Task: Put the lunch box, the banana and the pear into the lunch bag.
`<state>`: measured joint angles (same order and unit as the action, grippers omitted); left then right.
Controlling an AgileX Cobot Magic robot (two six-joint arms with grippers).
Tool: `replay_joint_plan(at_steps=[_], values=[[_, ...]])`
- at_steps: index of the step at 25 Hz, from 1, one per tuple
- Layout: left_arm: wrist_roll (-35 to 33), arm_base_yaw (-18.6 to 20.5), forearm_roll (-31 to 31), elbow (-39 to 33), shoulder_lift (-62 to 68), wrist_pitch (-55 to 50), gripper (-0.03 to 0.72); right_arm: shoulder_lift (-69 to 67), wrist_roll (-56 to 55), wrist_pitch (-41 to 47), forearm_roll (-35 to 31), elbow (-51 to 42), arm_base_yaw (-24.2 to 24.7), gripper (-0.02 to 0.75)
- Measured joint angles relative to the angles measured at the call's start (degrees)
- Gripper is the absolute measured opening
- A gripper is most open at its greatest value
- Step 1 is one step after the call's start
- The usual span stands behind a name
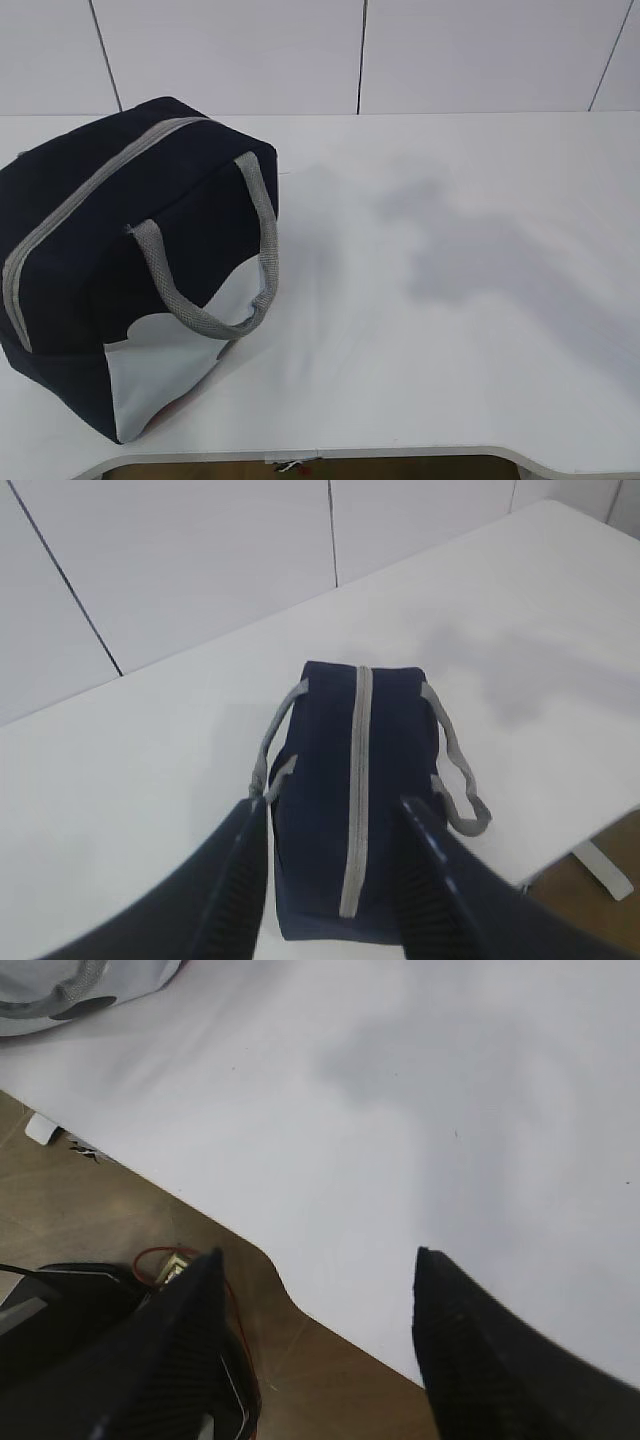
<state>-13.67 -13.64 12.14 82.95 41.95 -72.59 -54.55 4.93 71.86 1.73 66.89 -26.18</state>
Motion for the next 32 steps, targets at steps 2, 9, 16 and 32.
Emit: replay_joint_plan(at_steps=[2,9,16,32], values=[[0.00,0.00,0.00,-4.46,-4.10,-0.12,0.307,4.24,-0.22,0.21,0.00,-1.16,0.00,0.481],[0.90,0.00,0.00,-17.28,-16.70,-0.58,0.295,19.20,-1.20,0.60,0.00,-3.33,0.00,0.473],[3.23,0.00,0.24,-24.06,-24.58,-0.80,0.284,30.33,-1.28,0.93,0.00,-9.27,0.00,0.468],[4.33,0.00,-1.31,-34.88,-34.19,-0.83,0.236,51.57,-3.90,-3.24,-0.38,-31.95,0.00,0.466]])
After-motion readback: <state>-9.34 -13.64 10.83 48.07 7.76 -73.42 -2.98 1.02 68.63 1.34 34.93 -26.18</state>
